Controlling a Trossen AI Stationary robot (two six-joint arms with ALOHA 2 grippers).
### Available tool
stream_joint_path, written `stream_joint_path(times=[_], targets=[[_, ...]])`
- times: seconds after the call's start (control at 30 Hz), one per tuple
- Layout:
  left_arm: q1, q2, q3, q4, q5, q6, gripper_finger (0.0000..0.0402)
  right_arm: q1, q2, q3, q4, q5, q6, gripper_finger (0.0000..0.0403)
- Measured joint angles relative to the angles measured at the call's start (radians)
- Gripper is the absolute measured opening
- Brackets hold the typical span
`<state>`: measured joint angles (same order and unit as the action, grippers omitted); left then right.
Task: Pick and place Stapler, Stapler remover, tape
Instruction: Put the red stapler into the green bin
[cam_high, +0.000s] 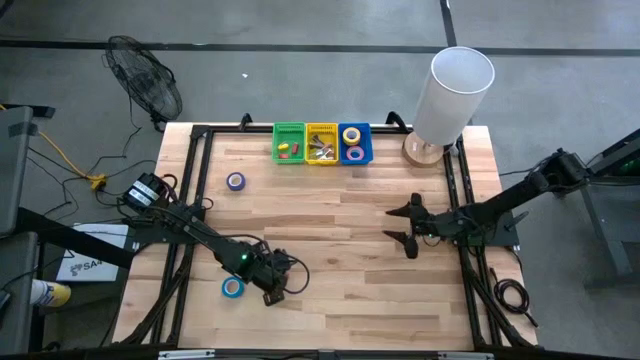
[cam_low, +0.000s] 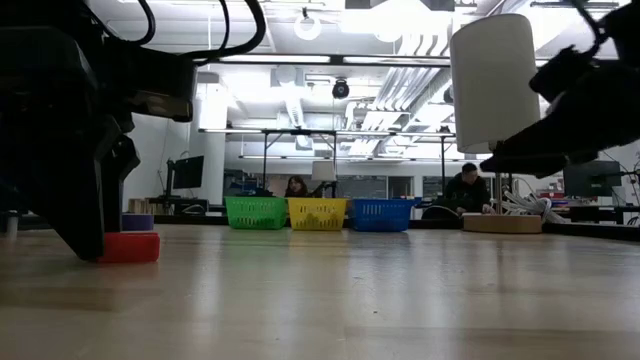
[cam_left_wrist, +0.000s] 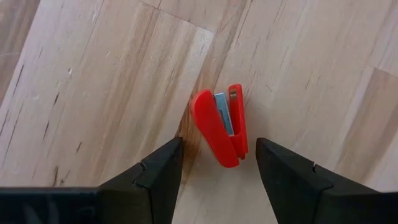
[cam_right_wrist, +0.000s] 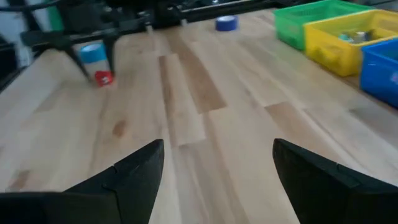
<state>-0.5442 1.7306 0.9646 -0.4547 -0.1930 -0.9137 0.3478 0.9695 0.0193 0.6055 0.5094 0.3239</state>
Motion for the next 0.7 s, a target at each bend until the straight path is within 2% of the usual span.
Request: stream_joint_path(times=[0.17, 0.27, 0.43, 0.7], targets=[[0.000, 0.001, 0.000, 0.007, -0.020, 0.000, 0.0201, -0.001, 0.000, -0.010, 0.045, -0.067, -0.033, 0.0291], [0.001, 0.003, -0.001, 0.019, -0.065, 0.019, 0.0201, -0.001, 0.000, -0.010, 0.050, -0.098, -0.035, 0.0291], [0.002, 0.003, -0.002, 0.033, -0.124, 0.019, 0.0201, -0.001, 0.000, -0.010, 0.047, -0.105, -0.036, 0.0291], [0.002, 0.006, -0.002, 0.035, -0.109, 0.022, 0.0201, -0.001, 0.000, -0.010, 0.034, -0.096, -0.027, 0.0291]])
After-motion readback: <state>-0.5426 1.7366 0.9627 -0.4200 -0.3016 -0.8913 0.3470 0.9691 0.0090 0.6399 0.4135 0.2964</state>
